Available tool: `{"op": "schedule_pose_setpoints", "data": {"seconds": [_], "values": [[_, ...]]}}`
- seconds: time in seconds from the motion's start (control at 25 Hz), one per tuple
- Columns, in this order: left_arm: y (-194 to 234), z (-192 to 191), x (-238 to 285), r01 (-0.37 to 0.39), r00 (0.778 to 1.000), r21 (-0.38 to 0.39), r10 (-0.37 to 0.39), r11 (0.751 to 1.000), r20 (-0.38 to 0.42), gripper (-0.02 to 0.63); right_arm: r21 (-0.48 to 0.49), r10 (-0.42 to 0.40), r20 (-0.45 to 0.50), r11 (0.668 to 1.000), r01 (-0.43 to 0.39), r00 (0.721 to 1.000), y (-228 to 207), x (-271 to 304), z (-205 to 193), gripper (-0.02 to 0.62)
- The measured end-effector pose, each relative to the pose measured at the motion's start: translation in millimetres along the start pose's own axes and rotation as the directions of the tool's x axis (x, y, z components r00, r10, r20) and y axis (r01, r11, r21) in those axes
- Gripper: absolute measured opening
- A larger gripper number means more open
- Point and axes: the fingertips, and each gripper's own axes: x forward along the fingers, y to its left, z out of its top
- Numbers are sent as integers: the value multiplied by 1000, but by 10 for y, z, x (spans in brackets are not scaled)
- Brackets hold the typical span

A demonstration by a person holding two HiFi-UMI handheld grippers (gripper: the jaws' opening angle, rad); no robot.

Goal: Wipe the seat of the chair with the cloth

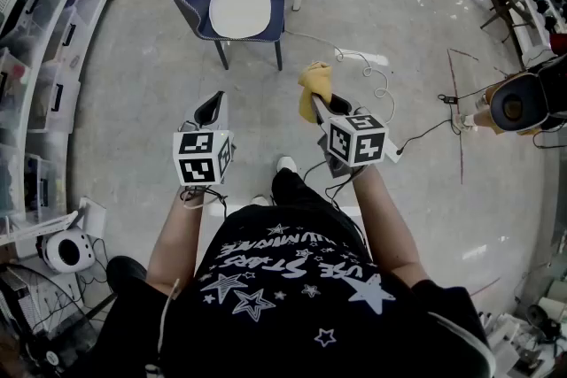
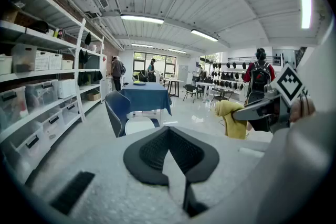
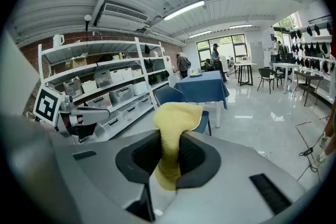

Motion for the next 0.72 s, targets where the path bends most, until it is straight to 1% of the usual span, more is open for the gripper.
{"op": "schedule_pose_setpoints", "data": {"seconds": [0.28, 0.48, 0.6, 0.72], "values": [[-11, 30, 28, 4, 1000, 6, -4, 1000, 11, 18, -4, 5, -3, 1000, -5, 1000, -1, 35, 19, 66], [-8, -129, 49, -7, 1000, -18, 6, 1000, -23, 18, -6, 23, -32, 1000, -24, 999, -18, 110, -59, 67], [3, -186, 113, -22, 999, -33, 21, 999, -42, 18, -14, 52, -36, 999, -52, 998, -72, 200, -48, 67], [58, -138, 254, -61, 997, -19, 60, 998, -39, 18, -13, 97, -22, 995, -98, 995, -168, 346, 42, 67]]}}
